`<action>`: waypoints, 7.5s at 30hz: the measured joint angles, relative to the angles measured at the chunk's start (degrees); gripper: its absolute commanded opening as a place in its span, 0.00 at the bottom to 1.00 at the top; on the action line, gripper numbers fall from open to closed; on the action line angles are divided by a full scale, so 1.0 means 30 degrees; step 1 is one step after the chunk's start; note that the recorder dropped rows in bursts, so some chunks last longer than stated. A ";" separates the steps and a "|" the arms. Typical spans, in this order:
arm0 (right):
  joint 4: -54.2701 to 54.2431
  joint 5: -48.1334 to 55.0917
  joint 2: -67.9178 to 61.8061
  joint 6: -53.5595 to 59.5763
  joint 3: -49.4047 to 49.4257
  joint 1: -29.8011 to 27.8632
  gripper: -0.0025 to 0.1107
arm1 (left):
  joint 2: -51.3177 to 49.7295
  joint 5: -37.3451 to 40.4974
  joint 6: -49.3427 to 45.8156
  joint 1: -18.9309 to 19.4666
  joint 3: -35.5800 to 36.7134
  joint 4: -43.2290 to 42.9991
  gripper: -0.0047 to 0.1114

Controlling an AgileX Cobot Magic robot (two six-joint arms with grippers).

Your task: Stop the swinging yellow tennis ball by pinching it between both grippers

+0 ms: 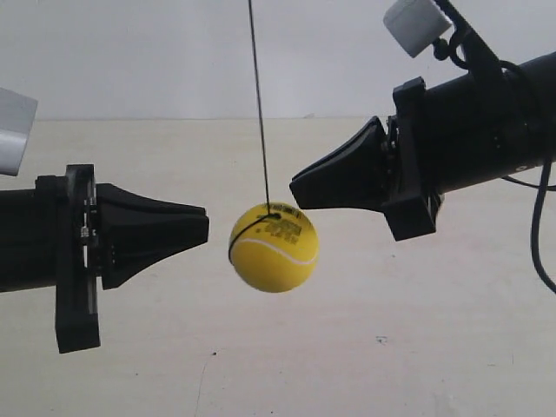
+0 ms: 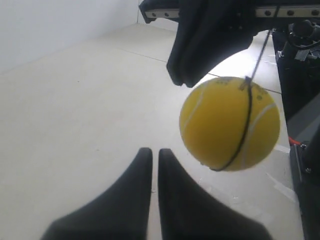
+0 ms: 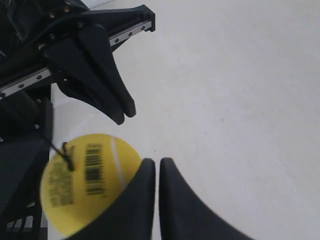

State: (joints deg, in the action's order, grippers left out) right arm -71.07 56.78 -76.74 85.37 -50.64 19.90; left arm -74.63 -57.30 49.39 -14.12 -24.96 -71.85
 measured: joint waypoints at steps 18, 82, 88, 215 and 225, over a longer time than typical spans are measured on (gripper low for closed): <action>0.0409 0.1058 0.0000 -0.0166 0.0000 0.0000 0.02 | -0.0395 -0.1522 0.1249 0.0000 -0.0028 -0.1176 0.08; 0.2264 0.1818 0.1693 -0.1385 0.0000 0.1551 0.02 | -0.0395 -0.1633 0.1289 0.0000 -0.0028 -0.1176 0.08; 0.2388 0.1165 0.1693 -0.1501 0.0390 0.1551 0.02 | -0.0395 -0.1999 0.1289 0.0000 -0.0028 -0.1176 0.08; 0.7315 -0.3777 0.7955 -0.4986 0.0516 0.3316 0.02 | 0.5931 0.5288 0.5832 -0.0033 -0.0028 -0.2414 0.08; 0.7995 -0.7025 1.1597 -0.5803 0.2831 0.3316 0.02 | 1.0498 0.9453 1.0035 -0.0033 0.0267 -0.4685 0.08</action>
State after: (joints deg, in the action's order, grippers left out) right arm -47.09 35.70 -41.95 67.97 -42.15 29.85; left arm -43.13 -28.95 79.49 -14.22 -24.16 -85.91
